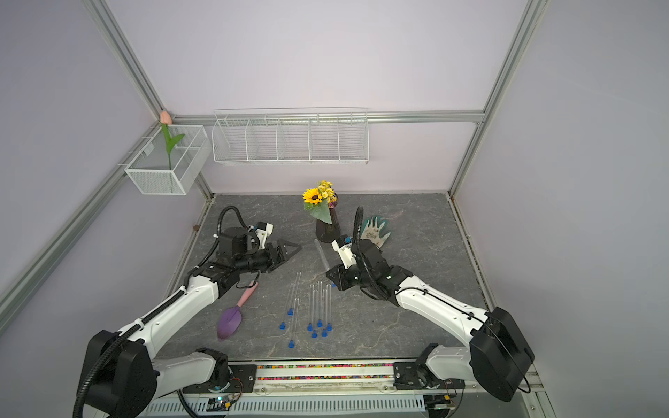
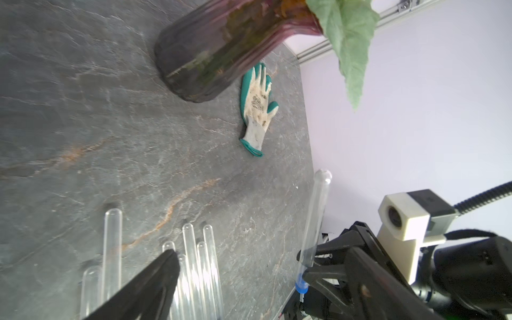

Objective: Remove stoppers from test tubes
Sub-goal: Pick up the test tube at the center of the board.

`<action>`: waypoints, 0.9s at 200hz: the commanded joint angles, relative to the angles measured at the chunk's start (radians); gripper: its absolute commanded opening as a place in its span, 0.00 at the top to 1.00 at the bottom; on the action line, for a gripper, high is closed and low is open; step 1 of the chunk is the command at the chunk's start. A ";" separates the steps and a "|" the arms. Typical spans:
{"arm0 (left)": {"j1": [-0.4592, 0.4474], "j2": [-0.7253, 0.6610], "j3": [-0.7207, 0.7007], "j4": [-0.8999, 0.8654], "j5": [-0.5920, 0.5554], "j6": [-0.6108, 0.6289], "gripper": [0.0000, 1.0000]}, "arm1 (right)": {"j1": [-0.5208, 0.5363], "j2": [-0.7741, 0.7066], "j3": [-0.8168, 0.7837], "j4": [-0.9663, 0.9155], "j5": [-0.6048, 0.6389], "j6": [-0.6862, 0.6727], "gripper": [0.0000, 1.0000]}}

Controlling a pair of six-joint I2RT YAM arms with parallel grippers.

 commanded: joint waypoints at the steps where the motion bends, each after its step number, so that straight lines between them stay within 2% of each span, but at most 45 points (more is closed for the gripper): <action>1: -0.036 -0.041 0.014 0.028 0.004 -0.015 0.05 | 0.025 -0.027 0.024 -0.037 -0.019 -0.009 0.80; 41: -0.101 -0.074 0.030 0.035 -0.023 -0.028 0.09 | 0.093 -0.040 0.079 -0.061 -0.007 -0.010 0.80; 69: -0.135 -0.101 0.042 0.011 -0.069 -0.029 0.16 | 0.153 -0.060 0.092 -0.073 0.032 -0.015 0.79; 130: -0.166 -0.155 0.045 -0.022 -0.127 -0.047 0.56 | 0.219 -0.091 0.092 -0.085 0.106 -0.011 0.79; 180: -0.167 -0.187 0.024 -0.038 -0.162 -0.060 0.78 | 0.223 -0.098 0.092 -0.091 0.131 -0.022 0.79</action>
